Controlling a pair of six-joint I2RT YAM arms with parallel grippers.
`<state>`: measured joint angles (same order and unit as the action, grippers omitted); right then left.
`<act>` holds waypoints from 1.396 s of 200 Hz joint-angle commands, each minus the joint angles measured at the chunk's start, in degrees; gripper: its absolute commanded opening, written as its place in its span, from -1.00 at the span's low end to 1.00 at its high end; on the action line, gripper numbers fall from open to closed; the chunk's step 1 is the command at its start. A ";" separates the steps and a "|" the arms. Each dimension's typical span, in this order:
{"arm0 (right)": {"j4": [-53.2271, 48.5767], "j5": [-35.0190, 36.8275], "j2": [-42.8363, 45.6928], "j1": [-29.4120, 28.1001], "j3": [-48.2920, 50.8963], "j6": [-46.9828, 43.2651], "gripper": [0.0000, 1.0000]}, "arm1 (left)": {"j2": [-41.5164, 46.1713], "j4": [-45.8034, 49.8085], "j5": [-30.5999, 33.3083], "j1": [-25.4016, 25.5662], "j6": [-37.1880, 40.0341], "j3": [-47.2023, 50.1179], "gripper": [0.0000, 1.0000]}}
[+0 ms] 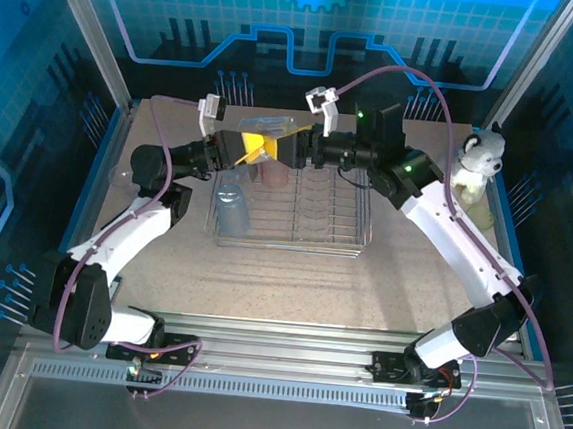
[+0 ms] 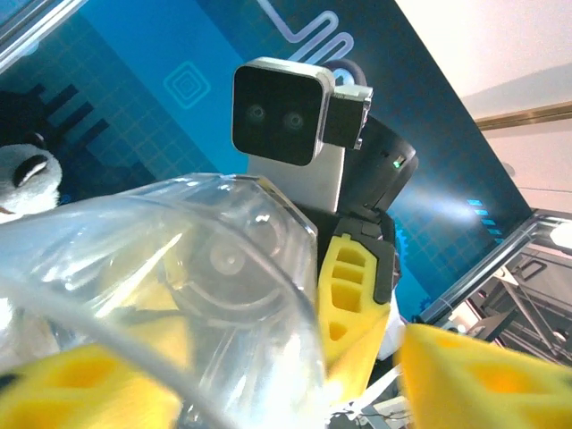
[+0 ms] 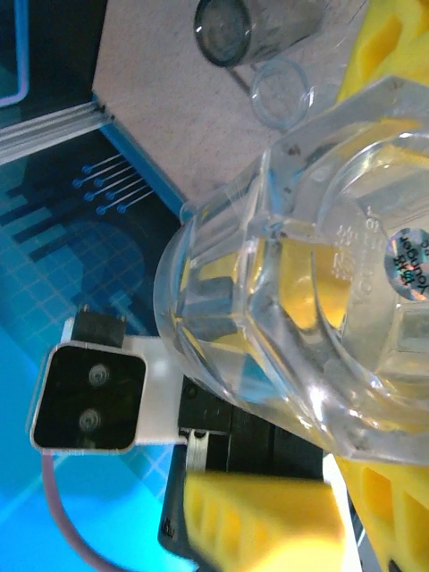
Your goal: Load the cups into the dish rack
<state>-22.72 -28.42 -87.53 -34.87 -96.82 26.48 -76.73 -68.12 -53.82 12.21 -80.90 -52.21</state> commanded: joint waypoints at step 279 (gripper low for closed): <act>-43.84 43.02 -39.16 -9.64 -33.61 -8.31 -1.00 | 35.38 106.10 57.09 -4.03 68.04 9.06 0.99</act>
<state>-66.43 12.25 -124.46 -43.27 -128.27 17.37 -40.97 39.81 3.22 8.67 -14.44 -43.62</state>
